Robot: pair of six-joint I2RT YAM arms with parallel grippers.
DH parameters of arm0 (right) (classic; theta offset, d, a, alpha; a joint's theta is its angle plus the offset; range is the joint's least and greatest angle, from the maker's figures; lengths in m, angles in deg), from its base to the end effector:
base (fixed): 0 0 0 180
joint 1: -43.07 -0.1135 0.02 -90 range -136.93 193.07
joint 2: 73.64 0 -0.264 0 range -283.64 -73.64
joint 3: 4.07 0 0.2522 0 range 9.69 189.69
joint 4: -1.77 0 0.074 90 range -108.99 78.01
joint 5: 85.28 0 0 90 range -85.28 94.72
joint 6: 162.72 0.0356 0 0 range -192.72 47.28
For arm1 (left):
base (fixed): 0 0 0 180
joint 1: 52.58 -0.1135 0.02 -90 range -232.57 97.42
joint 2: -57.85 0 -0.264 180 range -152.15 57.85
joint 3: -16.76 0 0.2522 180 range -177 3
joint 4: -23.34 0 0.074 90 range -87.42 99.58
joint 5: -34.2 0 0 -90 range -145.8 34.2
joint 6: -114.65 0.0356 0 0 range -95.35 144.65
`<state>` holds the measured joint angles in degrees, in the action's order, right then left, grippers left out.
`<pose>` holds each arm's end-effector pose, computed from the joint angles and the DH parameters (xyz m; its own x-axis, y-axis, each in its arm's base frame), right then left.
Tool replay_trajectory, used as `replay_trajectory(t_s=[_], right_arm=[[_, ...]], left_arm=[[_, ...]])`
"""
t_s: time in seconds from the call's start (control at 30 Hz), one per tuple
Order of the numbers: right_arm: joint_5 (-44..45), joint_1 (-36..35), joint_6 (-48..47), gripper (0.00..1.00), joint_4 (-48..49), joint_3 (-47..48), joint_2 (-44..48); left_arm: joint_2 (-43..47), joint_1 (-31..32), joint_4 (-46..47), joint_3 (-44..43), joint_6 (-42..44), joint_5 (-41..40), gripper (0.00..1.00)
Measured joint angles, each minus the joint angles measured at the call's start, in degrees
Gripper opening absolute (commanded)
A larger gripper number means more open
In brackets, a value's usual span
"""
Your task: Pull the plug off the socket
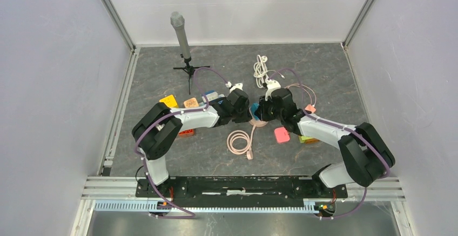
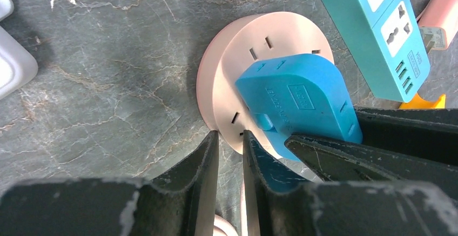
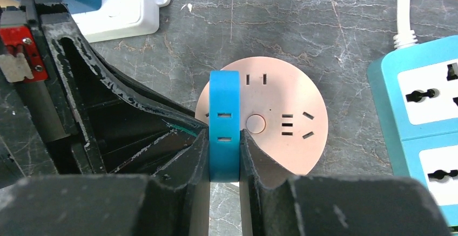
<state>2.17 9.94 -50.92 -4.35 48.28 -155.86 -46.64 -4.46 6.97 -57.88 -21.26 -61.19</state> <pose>0.2433 0.1607 0.1851 -0.6709 0.0052 -0.7415 -0.3522 0.8778 0.3248 0.2565 -0.2811 0.1646 -0.8366 -0.1381 -0.5301 0.1394 0.8822 -0.4498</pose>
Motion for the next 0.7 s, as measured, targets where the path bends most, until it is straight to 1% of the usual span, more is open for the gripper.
replay_trajectory(t_s=[0.27,0.5,0.7], right_arm=[[-6.2,3.4,0.6,0.00,0.9,-0.7,0.0],[-3.7,1.4,-1.8,0.00,1.5,-0.8,0.1],[-5.7,3.0,-0.7,0.00,1.1,-0.8,0.2]], left_arm=[[-0.9,0.0,0.2,-0.8,-0.1,-0.1,0.27],[-1.0,0.0,-0.1,-0.9,-0.2,-0.3,0.27],[-1.0,0.0,-0.1,-0.9,-0.4,-0.4,0.27]])
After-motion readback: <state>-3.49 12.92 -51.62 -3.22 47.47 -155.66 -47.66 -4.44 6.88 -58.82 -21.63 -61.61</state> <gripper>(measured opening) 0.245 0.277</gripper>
